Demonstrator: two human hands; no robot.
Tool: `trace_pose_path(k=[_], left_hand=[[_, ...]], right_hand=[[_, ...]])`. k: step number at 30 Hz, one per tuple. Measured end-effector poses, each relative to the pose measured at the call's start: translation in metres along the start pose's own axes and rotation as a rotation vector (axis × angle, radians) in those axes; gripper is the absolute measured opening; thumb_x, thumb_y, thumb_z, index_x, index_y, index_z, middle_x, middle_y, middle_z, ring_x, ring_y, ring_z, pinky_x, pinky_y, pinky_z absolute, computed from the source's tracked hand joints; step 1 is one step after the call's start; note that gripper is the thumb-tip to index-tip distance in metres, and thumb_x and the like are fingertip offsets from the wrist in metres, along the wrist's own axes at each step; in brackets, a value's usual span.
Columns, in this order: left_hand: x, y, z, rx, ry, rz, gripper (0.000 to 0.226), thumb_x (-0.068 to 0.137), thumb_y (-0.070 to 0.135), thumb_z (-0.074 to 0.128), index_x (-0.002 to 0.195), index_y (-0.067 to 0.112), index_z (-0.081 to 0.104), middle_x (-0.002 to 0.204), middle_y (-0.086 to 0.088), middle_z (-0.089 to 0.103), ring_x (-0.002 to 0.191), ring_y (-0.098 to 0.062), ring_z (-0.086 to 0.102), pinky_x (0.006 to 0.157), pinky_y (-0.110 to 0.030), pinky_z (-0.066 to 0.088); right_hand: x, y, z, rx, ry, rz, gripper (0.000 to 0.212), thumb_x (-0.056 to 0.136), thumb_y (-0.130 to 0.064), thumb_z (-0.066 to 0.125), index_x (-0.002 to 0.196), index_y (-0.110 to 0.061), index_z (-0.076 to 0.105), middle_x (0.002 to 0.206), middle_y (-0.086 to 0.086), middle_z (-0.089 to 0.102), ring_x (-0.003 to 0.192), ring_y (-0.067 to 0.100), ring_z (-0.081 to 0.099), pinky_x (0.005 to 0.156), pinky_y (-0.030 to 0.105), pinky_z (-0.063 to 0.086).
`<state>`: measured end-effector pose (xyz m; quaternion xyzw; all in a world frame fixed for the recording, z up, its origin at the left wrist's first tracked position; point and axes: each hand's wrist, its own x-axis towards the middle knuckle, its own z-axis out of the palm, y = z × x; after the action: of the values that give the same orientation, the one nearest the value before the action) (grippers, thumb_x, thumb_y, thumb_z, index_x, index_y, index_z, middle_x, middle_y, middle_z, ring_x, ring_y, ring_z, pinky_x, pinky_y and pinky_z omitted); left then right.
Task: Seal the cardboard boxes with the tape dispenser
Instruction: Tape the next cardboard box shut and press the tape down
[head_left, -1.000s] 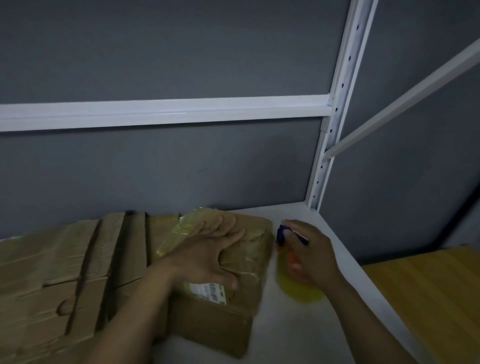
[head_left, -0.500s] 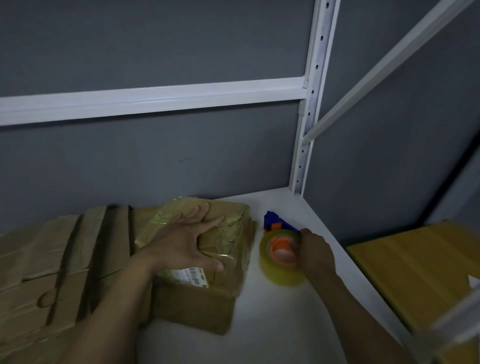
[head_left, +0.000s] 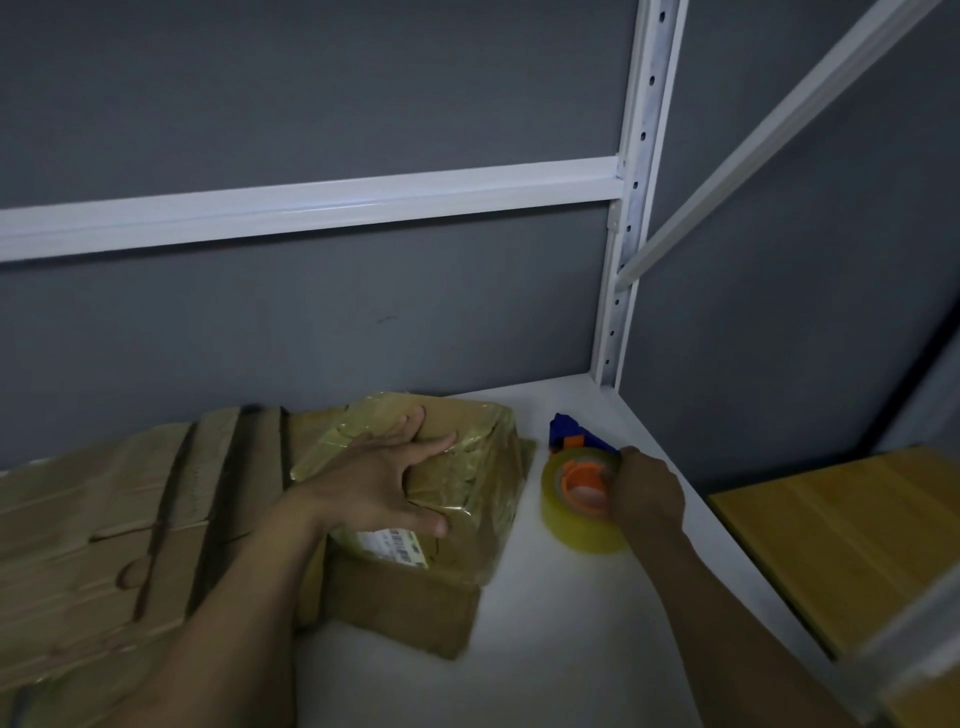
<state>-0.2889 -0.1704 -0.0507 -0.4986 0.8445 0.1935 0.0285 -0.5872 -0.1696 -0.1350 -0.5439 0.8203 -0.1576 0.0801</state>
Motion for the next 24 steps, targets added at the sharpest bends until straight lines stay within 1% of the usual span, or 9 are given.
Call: trace_pose_path(k=[2,4,5,6,8,10,17,21,24], left_hand=[[0.003,0.009,-0.005,0.006,-0.009,-0.041,0.093,0.06,0.09,0.043,0.143,0.057,0.018,0.162,0.007,0.001,0.148,-0.01,0.004,0.12,-0.041,0.012],[0.014,0.026,-0.007,-0.06,0.154,-0.085,0.088,0.064,0.088,0.034,0.137,0.039,0.043,0.149,0.005,0.04,0.134,-0.014,0.039,0.108,-0.037,0.035],[0.021,0.037,-0.007,-0.058,0.258,-0.096,0.09,0.063,0.089,0.034,0.132,0.033,0.048,0.138,0.005,0.05,0.126,-0.016,0.047,0.103,-0.035,0.039],[0.03,0.047,-0.004,-0.039,0.307,-0.101,0.092,0.064,0.09,0.037,0.135,0.031,0.044,0.139,0.003,0.048,0.129,-0.02,0.043,0.105,-0.036,0.036],[0.046,0.061,0.006,0.006,0.258,-0.097,0.096,0.074,0.084,0.043,0.152,0.036,0.014,0.16,0.006,0.014,0.148,-0.022,0.009,0.119,-0.045,0.014],[0.057,0.063,0.01,0.015,0.166,-0.111,0.093,0.08,0.076,0.044,0.152,0.043,-0.005,0.161,0.013,-0.01,0.148,-0.018,-0.016,0.12,-0.048,-0.004],[0.045,0.038,0.008,-0.047,0.177,-0.113,0.086,0.066,0.061,0.046,0.147,0.053,0.017,0.16,0.018,0.01,0.148,-0.006,-0.005,0.12,-0.044,-0.006],[0.04,0.036,0.012,-0.074,0.208,-0.122,0.085,0.067,0.058,0.046,0.146,0.053,0.017,0.159,0.021,0.008,0.147,-0.004,-0.008,0.119,-0.043,-0.01],[0.053,0.043,0.012,-0.067,0.265,-0.155,0.087,0.066,0.059,0.047,0.148,0.05,0.018,0.159,0.02,0.014,0.148,-0.008,-0.004,0.12,-0.047,-0.005]], right_hand=[[-0.004,0.002,0.003,-0.029,-0.005,-0.023,0.021,0.099,-0.019,0.043,0.116,-0.011,0.053,0.111,0.006,0.064,0.096,0.018,0.063,0.069,0.022,0.043],[-0.005,0.006,0.006,-0.04,-0.008,-0.047,0.019,0.099,-0.02,0.043,0.114,-0.012,0.052,0.109,0.004,0.064,0.094,0.017,0.063,0.069,0.022,0.044],[-0.005,0.008,0.006,-0.037,-0.008,-0.055,0.019,0.099,-0.021,0.043,0.113,-0.012,0.051,0.108,0.004,0.064,0.093,0.016,0.063,0.069,0.022,0.044],[-0.006,0.009,0.007,-0.034,-0.008,-0.06,0.019,0.099,-0.022,0.044,0.113,-0.012,0.051,0.108,0.003,0.064,0.092,0.016,0.063,0.07,0.022,0.044],[-0.007,0.011,0.006,-0.045,-0.008,-0.075,0.02,0.098,-0.023,0.045,0.114,-0.013,0.05,0.109,0.002,0.063,0.094,0.015,0.063,0.073,0.022,0.046],[-0.005,0.012,0.007,-0.045,0.005,-0.077,0.019,0.098,-0.022,0.044,0.114,-0.013,0.051,0.108,0.002,0.063,0.094,0.015,0.063,0.074,0.022,0.046],[0.021,0.009,0.005,-0.032,0.023,0.019,0.019,0.098,-0.023,0.044,0.108,-0.01,0.053,0.107,0.005,0.063,0.094,0.019,0.063,0.067,0.023,0.041],[0.042,0.015,-0.002,-0.037,0.004,0.058,0.025,0.097,-0.03,0.049,0.111,-0.01,0.054,0.107,0.005,0.062,0.094,0.019,0.063,0.065,0.023,0.04],[0.034,0.016,0.001,-0.03,0.029,0.016,0.019,0.099,-0.025,0.044,0.109,-0.011,0.052,0.104,0.004,0.062,0.09,0.017,0.063,0.063,0.022,0.041]])
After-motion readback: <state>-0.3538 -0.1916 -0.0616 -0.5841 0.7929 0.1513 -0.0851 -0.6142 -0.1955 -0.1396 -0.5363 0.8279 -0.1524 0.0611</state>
